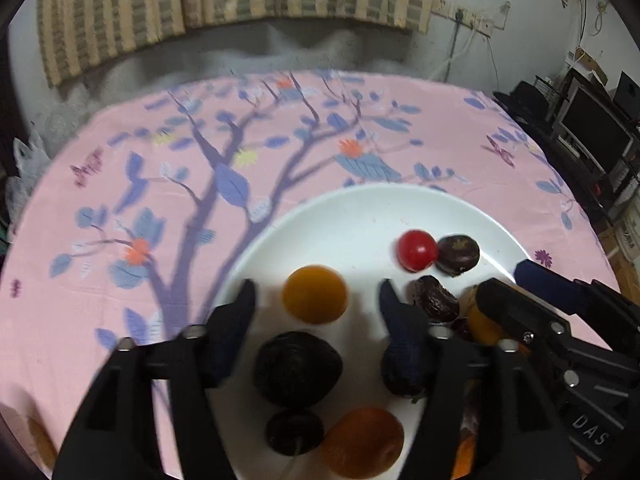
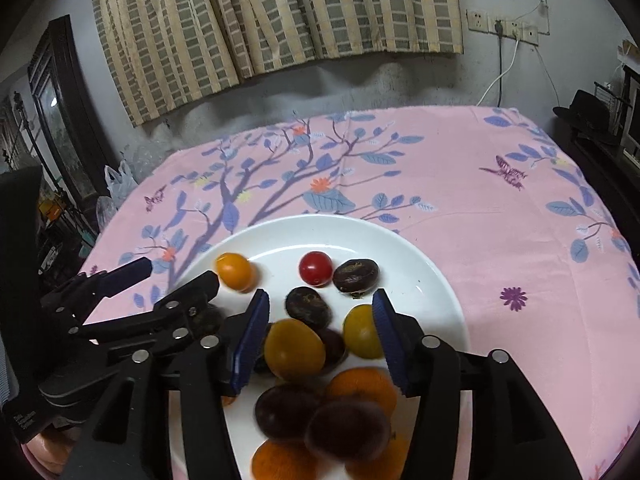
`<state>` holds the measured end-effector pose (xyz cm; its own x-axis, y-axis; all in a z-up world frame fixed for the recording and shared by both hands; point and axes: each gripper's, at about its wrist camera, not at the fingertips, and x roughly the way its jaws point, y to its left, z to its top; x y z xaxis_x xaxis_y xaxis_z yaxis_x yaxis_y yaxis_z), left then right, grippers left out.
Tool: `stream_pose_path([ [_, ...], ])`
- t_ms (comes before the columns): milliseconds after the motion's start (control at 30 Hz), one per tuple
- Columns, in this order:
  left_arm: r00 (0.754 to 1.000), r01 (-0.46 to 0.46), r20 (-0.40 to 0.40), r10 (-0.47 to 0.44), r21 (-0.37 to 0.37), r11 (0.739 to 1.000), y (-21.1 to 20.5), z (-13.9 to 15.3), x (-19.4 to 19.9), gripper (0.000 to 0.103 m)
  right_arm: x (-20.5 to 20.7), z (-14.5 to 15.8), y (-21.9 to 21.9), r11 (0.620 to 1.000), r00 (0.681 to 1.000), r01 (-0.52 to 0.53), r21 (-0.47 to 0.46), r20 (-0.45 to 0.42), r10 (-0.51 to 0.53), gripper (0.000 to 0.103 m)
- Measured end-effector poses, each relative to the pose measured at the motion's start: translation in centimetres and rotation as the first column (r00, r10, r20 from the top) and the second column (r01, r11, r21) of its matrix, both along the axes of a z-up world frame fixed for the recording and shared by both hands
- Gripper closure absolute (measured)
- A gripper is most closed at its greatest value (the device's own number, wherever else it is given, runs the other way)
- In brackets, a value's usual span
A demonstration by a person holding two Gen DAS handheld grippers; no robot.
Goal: Organize fruits
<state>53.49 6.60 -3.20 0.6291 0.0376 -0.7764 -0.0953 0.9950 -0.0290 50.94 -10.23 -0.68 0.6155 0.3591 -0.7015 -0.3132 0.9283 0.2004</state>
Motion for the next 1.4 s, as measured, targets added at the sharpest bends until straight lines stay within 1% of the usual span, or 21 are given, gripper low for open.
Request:
stream_pose_path([
  [33,0.999,-0.017,0.031,0.016,0.033,0.999,-0.1,0.9,-0.9,0.028,-0.9,0.9,-0.3,1.0,1.0,-0.004,0.006,0.015,0.004,0.044],
  [67,0.999,-0.023,0.049,0.021,0.046,0.999,-0.1,1.7,-1.7,0.024,-1.8,1.5,-0.5,1.0,1.0,-0.006,0.008,0.028,0.005,0.043],
  [133,0.996,-0.034,0.08,0.03,0.048,0.998,0.0,3.3,-3.6,0.018,-4.2,2.9,-1.2,1.0,0.998,-0.009,0.013,0.065,0.008,0.031],
  [167,0.995,-0.039,0.095,0.034,0.048,0.998,0.0,4.1,-4.9,0.013,-5.8,3.4,-1.7,1.0,0.996,-0.012,0.02,0.087,0.01,0.028],
  [200,0.993,-0.045,0.11,0.039,0.05,0.998,0.1,4.8,-6.1,0.008,-6.8,3.8,-2.0,1.0,0.995,-0.014,0.021,0.099,0.012,0.023],
  [267,0.988,-0.052,0.147,0.044,0.05,0.997,0.0,6.1,-8.9,0.005,-9.9,4.2,-2.6,1.0,0.992,-0.023,0.004,0.127,0.023,0.015],
  [333,0.985,-0.043,0.167,0.035,0.044,0.998,-0.3,6.9,-12.1,0.005,-12.9,4.1,-3.2,0.999,0.987,-0.035,-0.027,0.157,0.038,0.005],
  [400,0.986,-0.025,0.166,0.02,0.028,0.999,-0.6,7.1,-14.7,0.005,-15.7,3.7,-3.9,0.998,0.98,-0.039,-0.047,0.192,0.048,0.004],
  [433,0.987,-0.011,0.161,0.009,0.015,1.0,-0.8,6.8,-16.4,0.005,-17.4,3.2,-4.3,0.998,0.976,-0.042,-0.057,0.212,0.053,0.004],
  [500,0.988,0.001,0.154,-0.002,0.007,1.0,-1.0,6.0,-19.3,0.005,-19.4,2.1,-4.8,0.995,0.971,-0.056,-0.081,0.227,0.073,0.004],
  [567,0.987,0.006,0.157,-0.009,0.019,1.0,-1.3,5.0,-21.5,0.005,-20.8,0.3,-5.1,0.99,0.97,-0.079,-0.12,0.22,0.104,0.004],
  [633,0.986,0.006,0.164,-0.014,0.052,0.999,-1.7,3.9,-23.8,0.005,-21.3,-1.0,-5.3,0.987,0.972,-0.072,-0.142,0.21,0.101,0.004],
  [733,0.984,-0.003,0.178,-0.013,0.085,0.996,-1.8,2.5,-25.7,0.005,-21.6,-2.3,-5.1,0.981,0.982,-0.068,-0.184,0.163,0.099,0.004],
  [833,0.983,-0.023,0.184,0.006,0.088,0.996,-1.7,1.5,-26.9,0.005,-22.1,-2.7,-5.0,0.98,0.982,-0.066,-0.186,0.164,0.097,0.004],
  [900,0.985,-0.032,0.173,0.017,0.08,0.996,-1.5,1.2,-27.2,0.005,-22.6,-3.0,-5.2,0.984,0.984,-0.073,-0.162,0.147,0.097,0.004],
  [967,0.987,-0.03,0.162,0.021,0.056,0.998,-1.3,1.1,-27.3,0.005,-22.8,-3.3,-5.5,0.987,0.986,-0.073,-0.144,0.136,0.092,0.004],
  [1033,0.99,-0.009,0.141,0.002,0.044,0.999,-1.5,0.9,-27.5,0.005,-22.9,-3.4,-5.7,0.989,0.988,-0.072,-0.128,0.127,0.089,0.004],
  [1100,0.989,0.002,0.146,-0.011,0.063,0.998,-2.0,0.8,-27.8,0.005,-22.8,-3.4,-5.8,0.99,0.988,-0.067,-0.128,0.129,0.083,0.004],
  [1200,0.986,0.013,0.163,-0.034,0.129,0.992,-3.1,0.6,-28.2,0.005,-22.6,-3.6,-5.8,0.99,0.99,-0.065,-0.125,0.117,0.079,0.004],
  [1300,0.987,0.025,0.151,-0.047,0.142,0.989,-3.5,0.4,-28.2,0.005,-22.6,-3.7,-5.7,0.989,0.99,-0.067,-0.13,0.112,0.081,0.004],
  [1400,0.987,0.03,0.153,-0.051,0.139,0.99,-3.5,0.4,-28.2,0.005,-22.6,-3.6,-5.6,0.988,0.989,-0.07,-0.135,0.119,0.086,0.004],
])
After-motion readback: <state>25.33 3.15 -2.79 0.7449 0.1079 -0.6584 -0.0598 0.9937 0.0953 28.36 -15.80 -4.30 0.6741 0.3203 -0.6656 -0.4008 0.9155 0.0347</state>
